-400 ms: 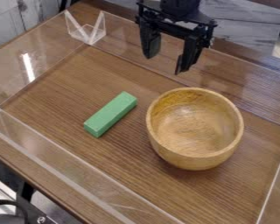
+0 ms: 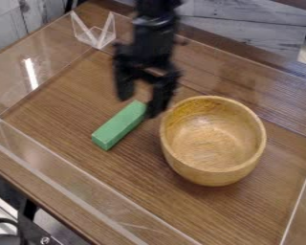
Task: Put the green block in the brown bowl
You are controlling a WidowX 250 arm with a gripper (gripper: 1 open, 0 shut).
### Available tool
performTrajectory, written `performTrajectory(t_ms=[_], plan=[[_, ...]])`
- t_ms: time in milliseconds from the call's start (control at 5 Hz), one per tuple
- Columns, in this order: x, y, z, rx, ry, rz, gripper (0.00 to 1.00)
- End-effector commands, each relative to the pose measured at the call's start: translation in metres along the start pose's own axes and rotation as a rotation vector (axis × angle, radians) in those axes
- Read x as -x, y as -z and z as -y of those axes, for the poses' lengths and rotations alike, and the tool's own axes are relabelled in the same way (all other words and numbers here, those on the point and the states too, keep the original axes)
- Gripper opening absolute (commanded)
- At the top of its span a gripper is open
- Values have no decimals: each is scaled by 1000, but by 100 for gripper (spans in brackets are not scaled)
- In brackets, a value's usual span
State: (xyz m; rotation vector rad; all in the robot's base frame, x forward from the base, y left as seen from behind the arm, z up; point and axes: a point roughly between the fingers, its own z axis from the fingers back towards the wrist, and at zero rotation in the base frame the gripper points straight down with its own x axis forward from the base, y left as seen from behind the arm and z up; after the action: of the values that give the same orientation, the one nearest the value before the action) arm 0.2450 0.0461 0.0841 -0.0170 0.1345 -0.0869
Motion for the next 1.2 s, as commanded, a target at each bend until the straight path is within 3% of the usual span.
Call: performTrajectory(t_ms=[0,200,1000], plan=[[27,2,-30,-39,87,123,100],[29,17,-38,-44,107,149,100],[12,42,-37,-30,100,162,100]])
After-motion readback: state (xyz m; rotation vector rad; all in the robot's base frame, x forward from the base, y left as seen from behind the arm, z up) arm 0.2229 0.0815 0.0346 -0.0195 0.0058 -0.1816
